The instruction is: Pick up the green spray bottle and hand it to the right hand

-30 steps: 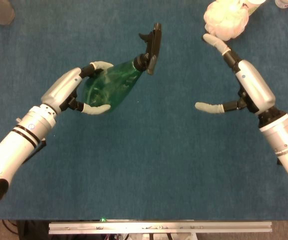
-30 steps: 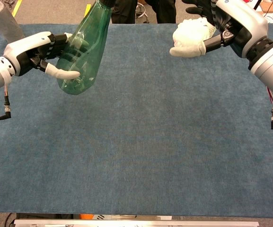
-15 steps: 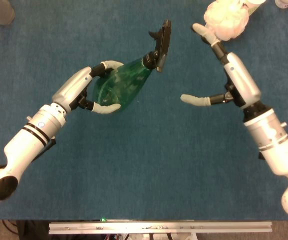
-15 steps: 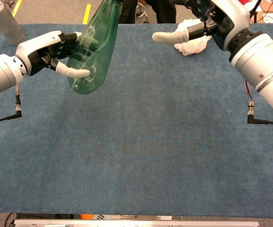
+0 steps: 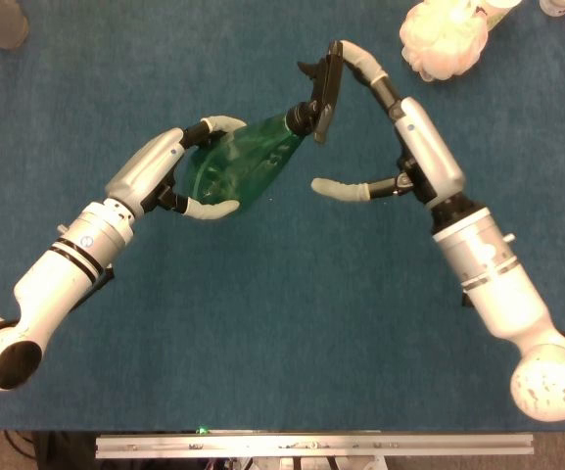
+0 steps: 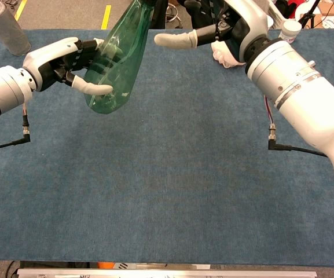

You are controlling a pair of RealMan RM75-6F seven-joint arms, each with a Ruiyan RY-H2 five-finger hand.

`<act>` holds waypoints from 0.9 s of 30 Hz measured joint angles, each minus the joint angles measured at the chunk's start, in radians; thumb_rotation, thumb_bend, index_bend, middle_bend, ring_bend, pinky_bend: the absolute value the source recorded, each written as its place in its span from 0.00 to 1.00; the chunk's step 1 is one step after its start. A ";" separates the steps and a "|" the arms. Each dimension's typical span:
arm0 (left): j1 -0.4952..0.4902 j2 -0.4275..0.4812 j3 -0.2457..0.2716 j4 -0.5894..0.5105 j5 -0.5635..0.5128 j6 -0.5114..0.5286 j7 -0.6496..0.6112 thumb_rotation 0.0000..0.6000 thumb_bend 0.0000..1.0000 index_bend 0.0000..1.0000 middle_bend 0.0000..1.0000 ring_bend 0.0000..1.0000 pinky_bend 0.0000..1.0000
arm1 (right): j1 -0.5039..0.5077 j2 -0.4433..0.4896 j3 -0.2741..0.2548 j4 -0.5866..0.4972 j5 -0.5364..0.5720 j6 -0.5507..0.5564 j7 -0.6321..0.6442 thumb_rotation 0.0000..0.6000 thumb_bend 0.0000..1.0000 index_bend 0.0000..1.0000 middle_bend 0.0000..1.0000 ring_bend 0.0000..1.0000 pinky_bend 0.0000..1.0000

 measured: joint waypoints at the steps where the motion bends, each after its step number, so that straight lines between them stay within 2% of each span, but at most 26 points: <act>1: 0.001 -0.001 0.000 0.001 0.000 0.003 0.005 1.00 0.22 0.33 0.25 0.21 0.49 | 0.004 -0.012 0.005 0.003 0.008 0.004 -0.005 1.00 0.00 0.00 0.07 0.00 0.05; 21: -0.002 -0.017 0.005 -0.001 -0.013 -0.004 0.038 1.00 0.22 0.33 0.25 0.21 0.49 | 0.067 -0.127 0.071 0.031 0.099 0.008 -0.054 1.00 0.00 0.00 0.07 0.00 0.05; 27: -0.005 -0.013 0.001 -0.001 -0.019 -0.016 0.029 1.00 0.22 0.33 0.25 0.21 0.49 | 0.079 -0.149 0.080 0.039 0.108 0.013 -0.067 1.00 0.01 0.00 0.11 0.00 0.05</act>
